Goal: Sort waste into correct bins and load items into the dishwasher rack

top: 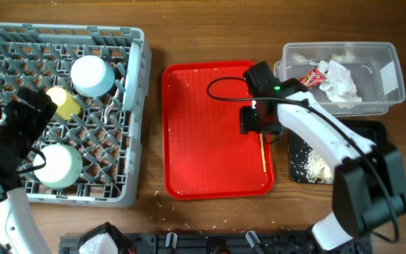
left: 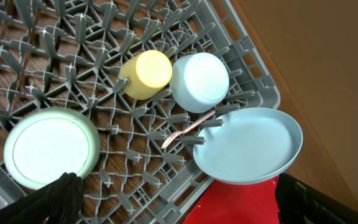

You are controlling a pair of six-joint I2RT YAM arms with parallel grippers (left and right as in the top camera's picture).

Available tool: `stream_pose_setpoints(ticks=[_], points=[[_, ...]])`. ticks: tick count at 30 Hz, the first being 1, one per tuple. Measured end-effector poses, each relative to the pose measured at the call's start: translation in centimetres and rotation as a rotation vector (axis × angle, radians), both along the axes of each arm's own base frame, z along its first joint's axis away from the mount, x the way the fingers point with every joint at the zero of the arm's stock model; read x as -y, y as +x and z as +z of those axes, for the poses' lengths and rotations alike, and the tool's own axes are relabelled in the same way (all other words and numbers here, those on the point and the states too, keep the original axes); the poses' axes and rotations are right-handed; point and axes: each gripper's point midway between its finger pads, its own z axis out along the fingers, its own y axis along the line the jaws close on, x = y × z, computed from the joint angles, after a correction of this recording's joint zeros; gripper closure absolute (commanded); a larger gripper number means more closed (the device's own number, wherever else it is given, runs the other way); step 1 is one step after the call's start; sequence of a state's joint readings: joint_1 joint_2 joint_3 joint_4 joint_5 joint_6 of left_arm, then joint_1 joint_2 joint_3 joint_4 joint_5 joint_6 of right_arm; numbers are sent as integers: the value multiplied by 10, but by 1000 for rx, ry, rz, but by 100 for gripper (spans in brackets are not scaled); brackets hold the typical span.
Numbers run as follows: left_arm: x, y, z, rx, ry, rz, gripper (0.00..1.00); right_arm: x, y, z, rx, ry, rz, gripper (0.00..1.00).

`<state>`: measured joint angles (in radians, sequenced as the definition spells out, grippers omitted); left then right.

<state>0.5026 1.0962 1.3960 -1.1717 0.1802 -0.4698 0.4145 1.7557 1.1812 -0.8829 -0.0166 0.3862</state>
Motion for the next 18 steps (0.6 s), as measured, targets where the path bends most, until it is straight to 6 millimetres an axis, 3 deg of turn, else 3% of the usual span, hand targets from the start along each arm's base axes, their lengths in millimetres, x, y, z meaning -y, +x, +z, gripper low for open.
stream_pose_setpoints(ticks=[1,4,6,7,9,10,15,16,17,18], points=[[-1,1,-2,-6,-3,0,0,1,0,-10,-18,-17,8,47],[-1,3,-4,-15,-8,0,0,5,-3,-42,-90,-64,14,51],[-1,2,-4,-15,-9,0,0,3,-2,-49,-99,-65,36,53],[-1,2,-4,-16,-9,0,0,3,-1,-49,-100,-66,43,59],[-1,2,-4,-16,-9,0,0,2,1,-49,-95,-66,66,88],[-1,2,-4,-16,-9,0,0,1,3,-49,-88,-64,75,96],[-1,2,-5,-16,-9,0,0,2,4,-48,-93,-67,38,96],[-1,2,-5,-17,-9,0,0,4,-3,-46,-129,-77,21,96],[-1,2,-5,-18,-10,0,0,3,-9,-41,-166,-68,12,96],[-1,2,-5,-17,-9,0,0,-8,-1,-28,-146,-15,7,96]])
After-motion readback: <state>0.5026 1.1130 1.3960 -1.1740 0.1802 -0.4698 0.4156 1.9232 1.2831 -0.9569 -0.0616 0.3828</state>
